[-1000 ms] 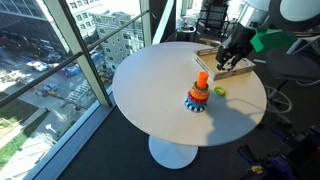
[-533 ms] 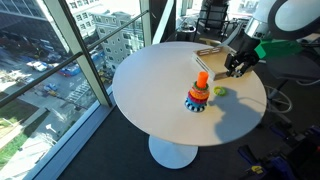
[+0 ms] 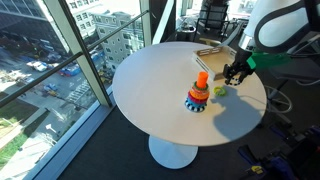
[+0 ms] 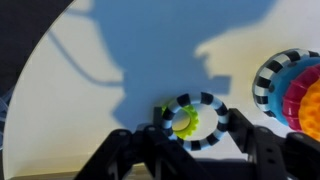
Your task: Remove the black and white ring from the top of the stack and put it on the table.
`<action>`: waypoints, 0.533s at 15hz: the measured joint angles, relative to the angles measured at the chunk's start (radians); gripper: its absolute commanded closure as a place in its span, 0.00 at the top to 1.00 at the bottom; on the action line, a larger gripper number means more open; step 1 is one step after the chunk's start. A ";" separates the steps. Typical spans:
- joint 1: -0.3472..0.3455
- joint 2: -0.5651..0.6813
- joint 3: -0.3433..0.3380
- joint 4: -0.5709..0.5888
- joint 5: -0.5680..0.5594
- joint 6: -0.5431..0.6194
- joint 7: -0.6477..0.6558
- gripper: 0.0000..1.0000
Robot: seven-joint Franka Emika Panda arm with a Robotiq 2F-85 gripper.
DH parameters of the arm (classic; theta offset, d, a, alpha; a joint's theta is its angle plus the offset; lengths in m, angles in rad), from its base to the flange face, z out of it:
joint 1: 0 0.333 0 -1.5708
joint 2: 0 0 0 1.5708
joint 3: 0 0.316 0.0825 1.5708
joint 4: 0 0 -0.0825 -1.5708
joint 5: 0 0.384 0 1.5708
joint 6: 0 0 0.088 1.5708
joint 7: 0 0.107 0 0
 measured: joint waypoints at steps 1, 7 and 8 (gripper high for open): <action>0.000 0.019 -0.003 0.013 0.000 0.004 0.001 0.41; 0.004 0.128 -0.026 0.102 0.000 0.014 0.022 0.41; 0.005 0.146 -0.029 0.118 0.000 0.014 0.023 0.41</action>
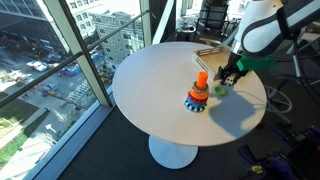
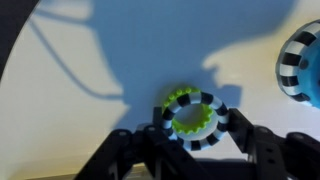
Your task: Remove the black and white ring from the top of the stack and put it on the table.
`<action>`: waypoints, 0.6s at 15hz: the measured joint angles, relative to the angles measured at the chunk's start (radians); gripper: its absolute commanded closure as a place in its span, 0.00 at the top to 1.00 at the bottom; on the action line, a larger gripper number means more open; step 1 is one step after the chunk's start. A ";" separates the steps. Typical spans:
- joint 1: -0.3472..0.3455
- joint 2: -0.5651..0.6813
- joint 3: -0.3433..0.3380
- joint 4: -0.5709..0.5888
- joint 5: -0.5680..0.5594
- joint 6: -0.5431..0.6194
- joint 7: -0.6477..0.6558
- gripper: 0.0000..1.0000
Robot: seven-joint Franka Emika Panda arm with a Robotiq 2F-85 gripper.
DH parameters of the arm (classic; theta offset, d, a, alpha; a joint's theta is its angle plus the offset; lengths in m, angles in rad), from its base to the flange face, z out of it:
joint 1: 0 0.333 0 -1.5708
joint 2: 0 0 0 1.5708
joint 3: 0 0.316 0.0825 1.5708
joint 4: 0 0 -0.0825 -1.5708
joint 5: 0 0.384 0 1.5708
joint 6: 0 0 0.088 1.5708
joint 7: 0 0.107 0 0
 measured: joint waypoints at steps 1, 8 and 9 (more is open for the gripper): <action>0.001 0.017 -0.003 0.014 0.000 0.000 0.002 0.41; 0.006 0.109 -0.010 0.087 0.000 0.000 0.013 0.41; 0.006 0.119 -0.010 0.094 0.000 0.000 0.013 0.41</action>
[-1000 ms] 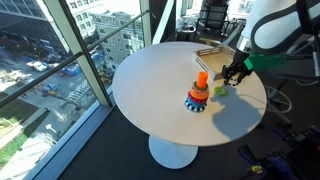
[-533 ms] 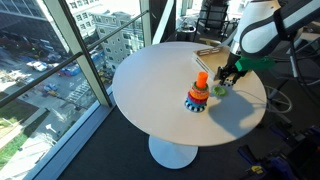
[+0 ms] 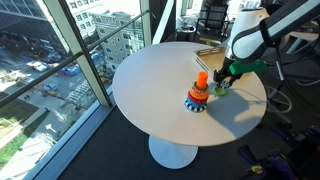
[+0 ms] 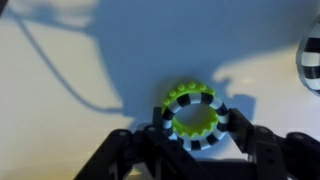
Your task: Remove the black and white ring from the top of the stack and put it on the table.
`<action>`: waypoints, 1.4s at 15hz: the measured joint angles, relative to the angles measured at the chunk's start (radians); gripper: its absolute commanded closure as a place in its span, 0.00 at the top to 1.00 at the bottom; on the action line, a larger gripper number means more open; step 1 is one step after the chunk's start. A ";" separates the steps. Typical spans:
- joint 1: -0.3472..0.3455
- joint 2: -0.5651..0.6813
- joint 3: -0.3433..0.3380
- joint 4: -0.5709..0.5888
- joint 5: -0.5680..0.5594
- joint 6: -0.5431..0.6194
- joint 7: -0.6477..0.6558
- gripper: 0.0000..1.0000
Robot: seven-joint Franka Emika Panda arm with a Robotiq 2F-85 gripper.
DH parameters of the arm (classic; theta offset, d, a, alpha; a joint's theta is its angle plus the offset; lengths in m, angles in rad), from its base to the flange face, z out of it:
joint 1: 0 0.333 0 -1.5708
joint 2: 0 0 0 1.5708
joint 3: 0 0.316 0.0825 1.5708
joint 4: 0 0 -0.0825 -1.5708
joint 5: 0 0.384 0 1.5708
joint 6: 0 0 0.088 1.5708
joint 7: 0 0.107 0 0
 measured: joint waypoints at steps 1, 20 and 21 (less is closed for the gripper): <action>0.000 0.010 0.000 0.007 0.000 0.000 0.000 0.41; 0.024 0.027 0.011 0.037 0.000 -0.095 -0.020 1.00; 0.026 0.015 0.012 0.037 0.000 -0.125 -0.025 1.00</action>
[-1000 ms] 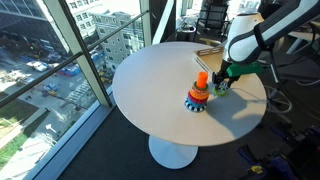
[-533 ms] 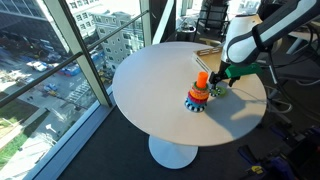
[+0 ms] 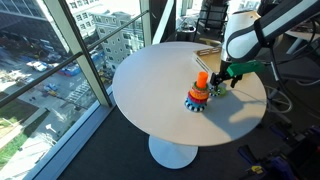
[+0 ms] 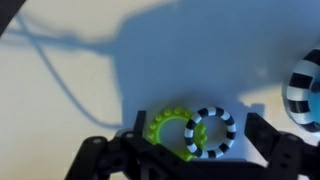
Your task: Remove the black and white ring from the top of the stack and put it on the table.
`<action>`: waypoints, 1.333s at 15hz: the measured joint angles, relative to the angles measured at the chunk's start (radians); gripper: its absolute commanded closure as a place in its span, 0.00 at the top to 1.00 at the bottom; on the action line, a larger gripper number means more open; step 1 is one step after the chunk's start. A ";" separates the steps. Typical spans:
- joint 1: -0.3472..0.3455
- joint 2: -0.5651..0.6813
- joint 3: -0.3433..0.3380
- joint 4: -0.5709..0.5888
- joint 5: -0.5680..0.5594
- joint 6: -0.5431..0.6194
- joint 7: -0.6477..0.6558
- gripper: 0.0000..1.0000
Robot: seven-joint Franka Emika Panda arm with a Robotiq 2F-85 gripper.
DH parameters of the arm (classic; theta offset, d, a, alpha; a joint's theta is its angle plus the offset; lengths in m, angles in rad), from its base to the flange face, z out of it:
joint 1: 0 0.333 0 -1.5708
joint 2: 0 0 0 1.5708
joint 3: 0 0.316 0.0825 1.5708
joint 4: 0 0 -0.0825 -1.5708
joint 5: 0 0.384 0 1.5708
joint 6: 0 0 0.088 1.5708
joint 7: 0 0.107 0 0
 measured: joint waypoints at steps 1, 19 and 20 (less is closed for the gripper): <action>0.002 -0.015 0.001 0.000 0.000 -0.029 -0.005 1.00; 0.018 -0.459 0.070 -0.080 -0.043 -0.443 -0.073 1.00; 0.018 -0.488 0.078 -0.088 -0.044 -0.452 -0.073 1.00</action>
